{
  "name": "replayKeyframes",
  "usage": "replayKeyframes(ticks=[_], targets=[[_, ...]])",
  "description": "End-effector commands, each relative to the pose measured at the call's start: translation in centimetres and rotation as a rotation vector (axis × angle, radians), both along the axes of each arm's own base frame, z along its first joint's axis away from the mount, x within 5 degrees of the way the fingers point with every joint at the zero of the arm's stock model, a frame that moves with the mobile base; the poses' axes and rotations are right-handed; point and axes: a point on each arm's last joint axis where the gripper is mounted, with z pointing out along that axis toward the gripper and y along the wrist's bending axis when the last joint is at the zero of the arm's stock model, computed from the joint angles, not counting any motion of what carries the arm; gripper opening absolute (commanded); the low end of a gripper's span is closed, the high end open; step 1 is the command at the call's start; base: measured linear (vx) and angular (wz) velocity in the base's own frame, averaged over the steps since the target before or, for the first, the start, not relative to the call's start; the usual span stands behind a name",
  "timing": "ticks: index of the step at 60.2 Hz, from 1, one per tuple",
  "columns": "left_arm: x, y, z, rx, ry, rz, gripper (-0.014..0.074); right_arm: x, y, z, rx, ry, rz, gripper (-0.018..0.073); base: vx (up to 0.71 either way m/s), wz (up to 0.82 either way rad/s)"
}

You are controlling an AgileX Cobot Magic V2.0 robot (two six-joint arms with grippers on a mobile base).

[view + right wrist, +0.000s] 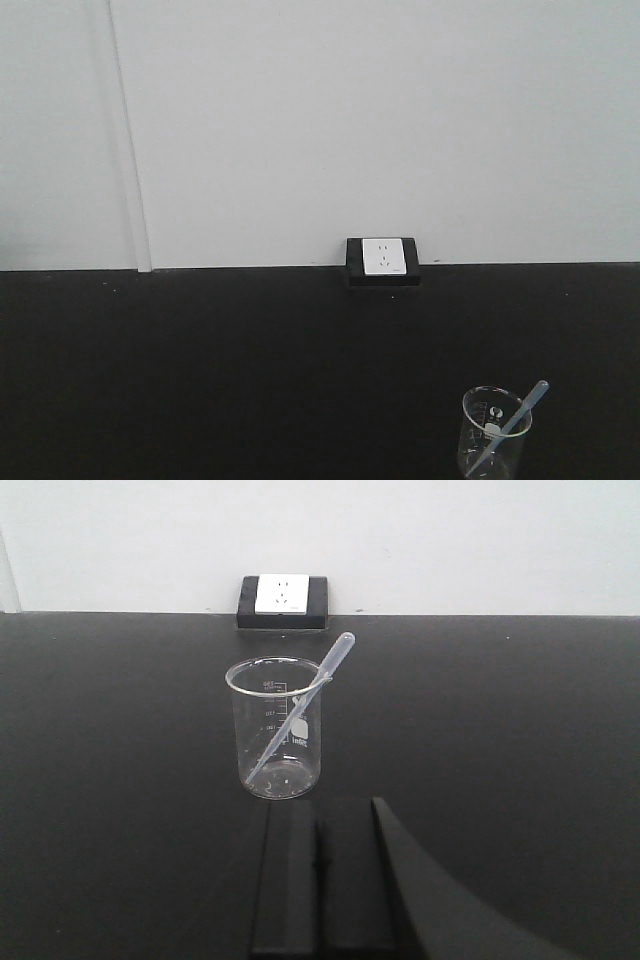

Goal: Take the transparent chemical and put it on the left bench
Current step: 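Lower the right gripper over the glass beaker with the pipette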

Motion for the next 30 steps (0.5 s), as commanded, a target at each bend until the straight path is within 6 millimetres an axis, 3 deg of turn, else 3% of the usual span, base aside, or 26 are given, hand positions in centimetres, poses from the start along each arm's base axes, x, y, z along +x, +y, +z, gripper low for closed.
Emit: replayKeyframes(ticks=[1, 30], targets=[[-0.15, 0.02, 0.27, -0.014, -0.081, -0.001, -0.0003, 0.07, 0.01, 0.45, 0.001, -0.068, -0.002, -0.0008, 0.00, 0.00], [-0.15, 0.02, 0.27, -0.014, -0.081, -0.001, -0.0003, 0.07, 0.01, 0.45, 0.001, -0.068, -0.002, -0.0008, 0.00, 0.00]])
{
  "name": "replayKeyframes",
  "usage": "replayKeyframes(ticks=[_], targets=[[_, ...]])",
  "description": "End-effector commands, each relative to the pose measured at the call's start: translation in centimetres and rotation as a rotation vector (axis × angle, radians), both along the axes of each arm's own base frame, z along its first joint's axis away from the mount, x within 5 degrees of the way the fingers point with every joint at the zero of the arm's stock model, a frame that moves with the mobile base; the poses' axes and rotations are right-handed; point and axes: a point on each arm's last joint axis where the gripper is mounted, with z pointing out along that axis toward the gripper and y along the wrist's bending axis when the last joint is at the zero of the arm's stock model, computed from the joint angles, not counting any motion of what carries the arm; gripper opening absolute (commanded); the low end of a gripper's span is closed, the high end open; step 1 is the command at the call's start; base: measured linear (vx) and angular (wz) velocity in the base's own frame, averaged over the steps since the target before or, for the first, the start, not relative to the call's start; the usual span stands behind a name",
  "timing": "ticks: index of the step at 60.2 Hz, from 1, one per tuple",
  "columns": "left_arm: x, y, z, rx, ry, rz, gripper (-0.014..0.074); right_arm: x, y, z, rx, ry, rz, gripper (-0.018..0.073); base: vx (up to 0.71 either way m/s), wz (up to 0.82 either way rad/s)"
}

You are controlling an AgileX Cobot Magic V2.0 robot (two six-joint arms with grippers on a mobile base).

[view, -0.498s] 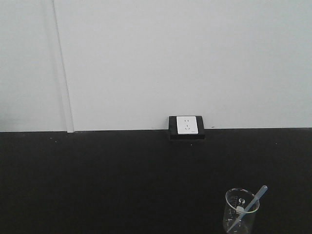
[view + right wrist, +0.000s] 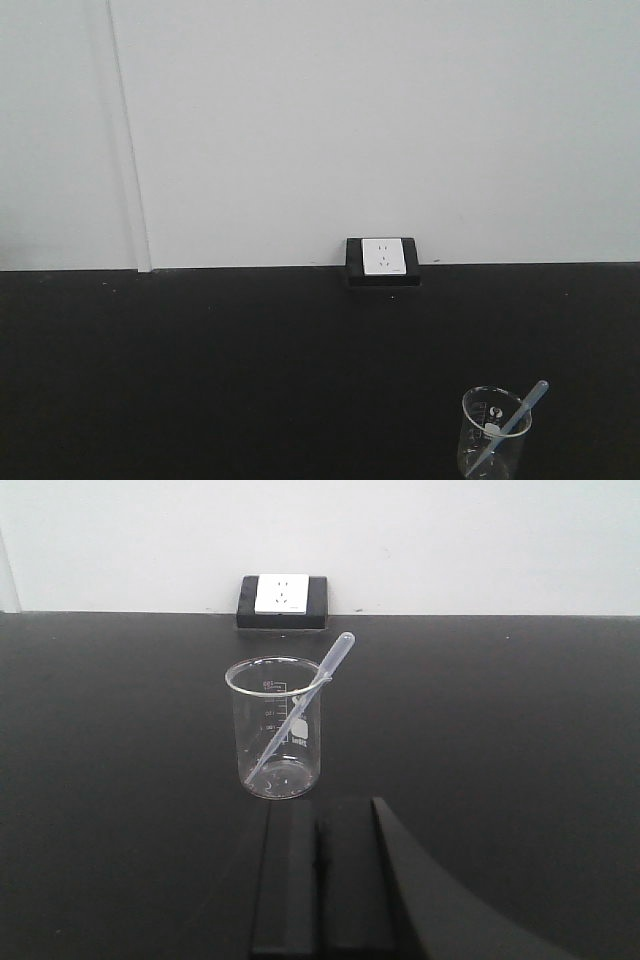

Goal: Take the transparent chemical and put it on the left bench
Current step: 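Lower the right gripper over the glass beaker with the pipette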

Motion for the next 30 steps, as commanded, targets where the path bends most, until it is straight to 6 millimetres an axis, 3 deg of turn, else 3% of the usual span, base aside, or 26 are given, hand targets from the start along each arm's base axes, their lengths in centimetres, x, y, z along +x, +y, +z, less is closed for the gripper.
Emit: replayKeyframes(ticks=[1, 30], targets=[[-0.15, 0.02, 0.27, -0.014, -0.081, -0.001, -0.0003, 0.07, 0.01, 0.45, 0.001, -0.068, -0.002, -0.0008, 0.00, 0.00], [-0.15, 0.02, 0.27, -0.014, -0.081, -0.001, -0.0003, 0.07, 0.01, 0.49, 0.002, -0.072, -0.001, -0.0008, 0.00, 0.00]])
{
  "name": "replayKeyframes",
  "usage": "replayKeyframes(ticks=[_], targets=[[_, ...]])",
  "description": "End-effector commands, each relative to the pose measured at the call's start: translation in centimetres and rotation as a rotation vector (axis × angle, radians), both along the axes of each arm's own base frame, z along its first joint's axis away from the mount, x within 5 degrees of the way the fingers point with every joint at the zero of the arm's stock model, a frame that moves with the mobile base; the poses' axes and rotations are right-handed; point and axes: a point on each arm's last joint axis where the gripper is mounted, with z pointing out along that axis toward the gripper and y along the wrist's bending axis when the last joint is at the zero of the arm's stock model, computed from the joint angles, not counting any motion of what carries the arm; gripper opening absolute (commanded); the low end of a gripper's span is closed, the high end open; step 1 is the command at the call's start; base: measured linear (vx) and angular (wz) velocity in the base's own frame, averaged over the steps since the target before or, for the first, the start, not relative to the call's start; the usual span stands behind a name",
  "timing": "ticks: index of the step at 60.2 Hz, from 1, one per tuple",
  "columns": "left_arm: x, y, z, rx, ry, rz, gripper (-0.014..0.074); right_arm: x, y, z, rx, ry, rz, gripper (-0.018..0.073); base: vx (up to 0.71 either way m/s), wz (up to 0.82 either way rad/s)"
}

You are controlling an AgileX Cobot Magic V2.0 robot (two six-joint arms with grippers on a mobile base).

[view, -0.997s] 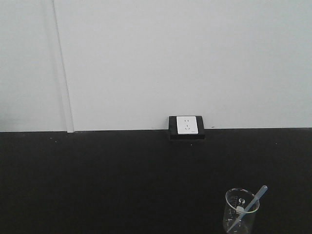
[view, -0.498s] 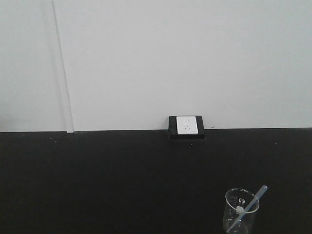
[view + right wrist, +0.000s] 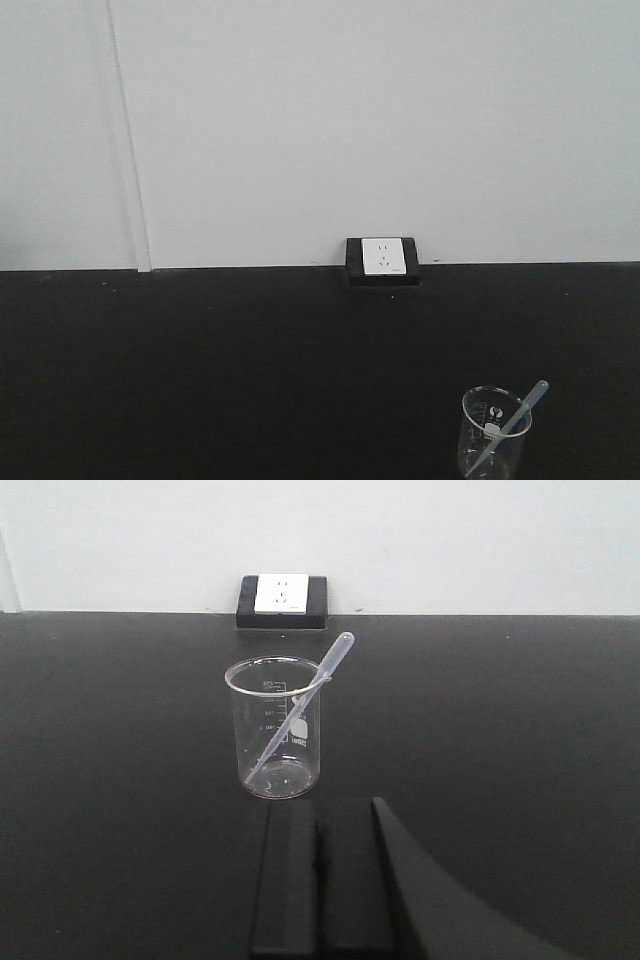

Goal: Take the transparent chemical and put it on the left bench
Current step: 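Lower the right gripper over the glass beaker with the pipette, then close the right gripper on the beaker rim and lift it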

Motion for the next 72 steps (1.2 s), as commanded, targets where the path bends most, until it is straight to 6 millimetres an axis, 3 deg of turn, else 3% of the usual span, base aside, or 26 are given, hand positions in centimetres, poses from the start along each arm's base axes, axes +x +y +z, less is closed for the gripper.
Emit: replayKeyframes(ticks=[1, 12, 22, 34, 42, 49, 62, 72], targets=[[-0.1, 0.0, 0.3, -0.014, -0.081, -0.001, -0.0003, 0.1, 0.0, 0.5, 0.002, -0.072, -0.001, -0.0008, 0.00, 0.00], [-0.1, 0.0, 0.3, -0.014, -0.081, -0.001, -0.0003, 0.1, 0.0, 1.1, -0.021, -0.147, 0.004, -0.0008, 0.00, 0.00], [-0.1, 0.0, 0.3, -0.014, -0.081, -0.001, -0.0003, -0.1, 0.2, 3.1, 0.030, -0.320, 0.015, -0.0004, 0.00, 0.00], [-0.1, 0.0, 0.3, -0.014, -0.081, -0.001, -0.0003, 0.7, 0.1, 6.6, 0.136, -0.234, 0.005, -0.0003, 0.00, 0.00], [-0.1, 0.0, 0.3, -0.014, -0.081, -0.001, -0.0003, 3.0, 0.4, 9.1, 0.121, -0.131, -0.001, -0.0003, 0.00, 0.00], [-0.1, 0.0, 0.3, -0.014, -0.081, -0.001, -0.0003, 6.0, 0.7, 10.2, 0.116, -0.054, -0.005, -0.0001, 0.00, 0.00], [-0.1, 0.0, 0.3, -0.014, -0.081, -0.001, -0.0003, 11.8, 1.3, 9.4, 0.115, 0.011, -0.005, 0.0000, 0.00, 0.00], [-0.1, 0.0, 0.3, -0.014, -0.081, -0.001, -0.0003, 14.3, 1.5, 8.6, 0.137, -0.067, -0.004, 0.0001, 0.00, 0.00]])
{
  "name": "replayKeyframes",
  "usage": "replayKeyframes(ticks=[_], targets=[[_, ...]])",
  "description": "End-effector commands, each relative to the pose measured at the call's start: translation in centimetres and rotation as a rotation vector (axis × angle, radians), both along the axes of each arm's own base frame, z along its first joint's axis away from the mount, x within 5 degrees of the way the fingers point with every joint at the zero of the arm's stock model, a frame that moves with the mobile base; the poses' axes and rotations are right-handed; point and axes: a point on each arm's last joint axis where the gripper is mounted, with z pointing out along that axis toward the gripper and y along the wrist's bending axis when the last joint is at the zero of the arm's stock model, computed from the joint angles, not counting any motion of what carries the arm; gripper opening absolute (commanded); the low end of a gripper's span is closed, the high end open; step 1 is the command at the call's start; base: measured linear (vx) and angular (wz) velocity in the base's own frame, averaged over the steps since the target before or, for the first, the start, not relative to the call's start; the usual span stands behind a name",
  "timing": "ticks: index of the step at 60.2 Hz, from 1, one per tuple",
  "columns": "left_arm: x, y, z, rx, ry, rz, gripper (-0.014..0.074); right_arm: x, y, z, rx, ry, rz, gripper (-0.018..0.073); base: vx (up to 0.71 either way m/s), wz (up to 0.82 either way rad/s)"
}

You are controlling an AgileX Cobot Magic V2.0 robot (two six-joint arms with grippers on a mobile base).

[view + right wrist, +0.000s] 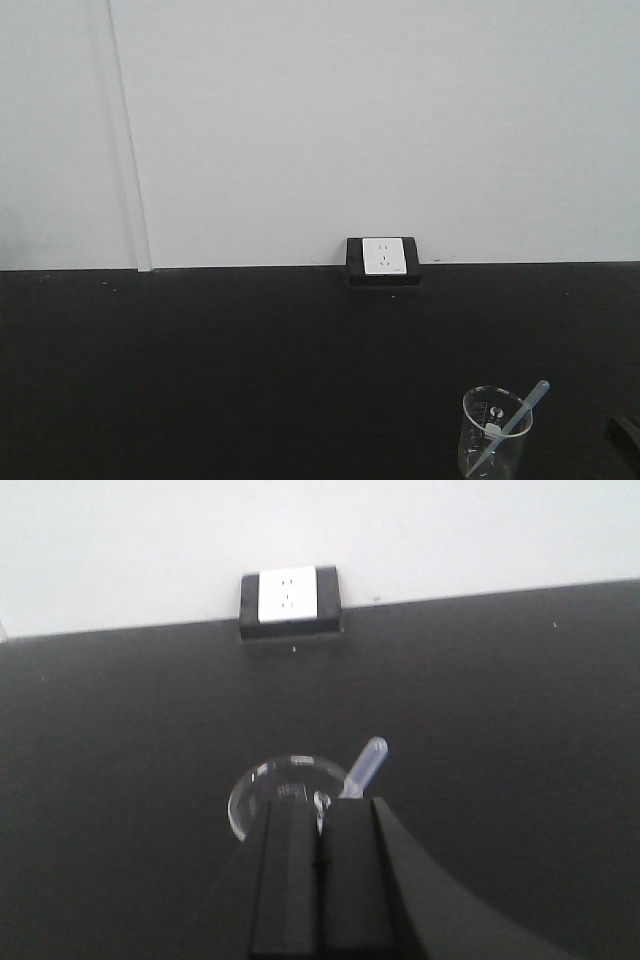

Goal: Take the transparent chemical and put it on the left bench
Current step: 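Close the right gripper on the beaker rim and lift it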

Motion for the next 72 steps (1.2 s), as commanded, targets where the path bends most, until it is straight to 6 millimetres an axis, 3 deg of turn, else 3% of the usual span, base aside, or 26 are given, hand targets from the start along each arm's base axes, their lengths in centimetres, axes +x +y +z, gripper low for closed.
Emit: replayKeyframes(ticks=[1, 16, 25, 36, 48, 55, 72], targets=[[-0.1, 0.0, 0.3, -0.014, -0.081, -0.001, -0.0003, 1.8, 0.0, 1.8, 0.036, -0.183, -0.015, 0.0001, 0.00, 0.00], [-0.1, 0.0, 0.3, -0.014, -0.081, -0.001, -0.0003, 4.7, -0.4, -1.5, 0.110, -0.091, -0.112, 0.0017, 0.00, 0.00], [-0.1, 0.0, 0.3, -0.014, -0.081, -0.001, -0.0003, 6.7, -0.3, -2.5, 0.106, -0.068, -0.120, 0.0069, 0.00, 0.00], [-0.1, 0.0, 0.3, -0.014, -0.081, -0.001, -0.0003, 9.6, 0.0, -3.1, 0.124, -0.039, -0.126, 0.0218, 0.00, 0.00], [-0.1, 0.0, 0.3, -0.014, -0.081, -0.001, -0.0003, 12.0, -0.2, -3.7, 0.168, -0.019, -0.180, 0.0458, 0.00, 0.00], [-0.1, 0.0, 0.3, -0.014, -0.081, -0.001, -0.0003, 13.3, -0.2, -4.1, 0.183, -0.012, -0.198, 0.0540, 0.00, 0.00], [-0.1, 0.0, 0.3, -0.014, -0.081, -0.001, -0.0003, 15.8, 0.1, -5.3, 0.249, 0.015, -0.216, 0.0529, 0.00, 0.00]])
